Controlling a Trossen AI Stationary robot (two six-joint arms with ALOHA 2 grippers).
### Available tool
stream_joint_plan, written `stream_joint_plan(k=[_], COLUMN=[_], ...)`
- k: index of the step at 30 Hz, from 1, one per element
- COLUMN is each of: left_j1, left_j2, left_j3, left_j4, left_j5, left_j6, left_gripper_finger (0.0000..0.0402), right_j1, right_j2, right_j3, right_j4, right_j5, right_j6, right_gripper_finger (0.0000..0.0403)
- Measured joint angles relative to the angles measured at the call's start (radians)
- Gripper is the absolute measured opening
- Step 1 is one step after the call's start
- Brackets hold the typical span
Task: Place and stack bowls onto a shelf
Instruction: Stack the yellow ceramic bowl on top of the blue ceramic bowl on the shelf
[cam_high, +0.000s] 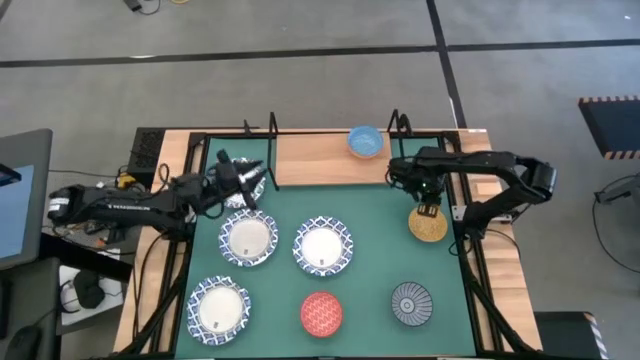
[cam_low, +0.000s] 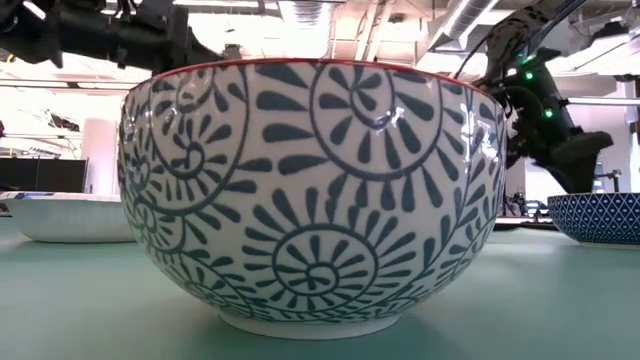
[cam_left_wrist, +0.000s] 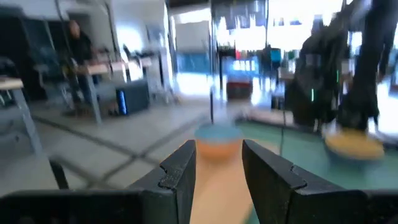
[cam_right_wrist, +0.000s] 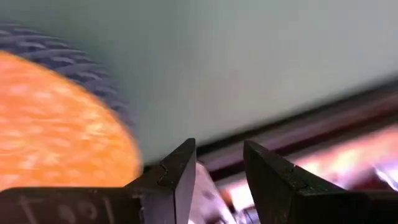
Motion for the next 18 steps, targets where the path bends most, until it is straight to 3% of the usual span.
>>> stream_joint_plan(k=[3,9,18], left_j1=[0.08,0.177,0.16], left_j2=[0.0,0.0,0.008], left_j3=[0.0,0.0,0.0], left_j4=[0.079,0.105,0.101], left_j5=[0.119,0.258,0.28], left_j6=[-0.043,-0.296,-0.455], left_gripper_finger=[0.0116,0.0116,0.0116], right_j1=[-0.025,-0.055,0.012], right_j2=[-0.024,-0.131,-0.14], right_j3=[0.059,0.074,-0.025], right_j4=[-0.057,-0.012,0.04], right_j5=[-0.009,-0.26,-0.316], right_j6=[0.005,-0.031,-0.084], right_gripper_finger=[0.016,0.0159,0.0159])
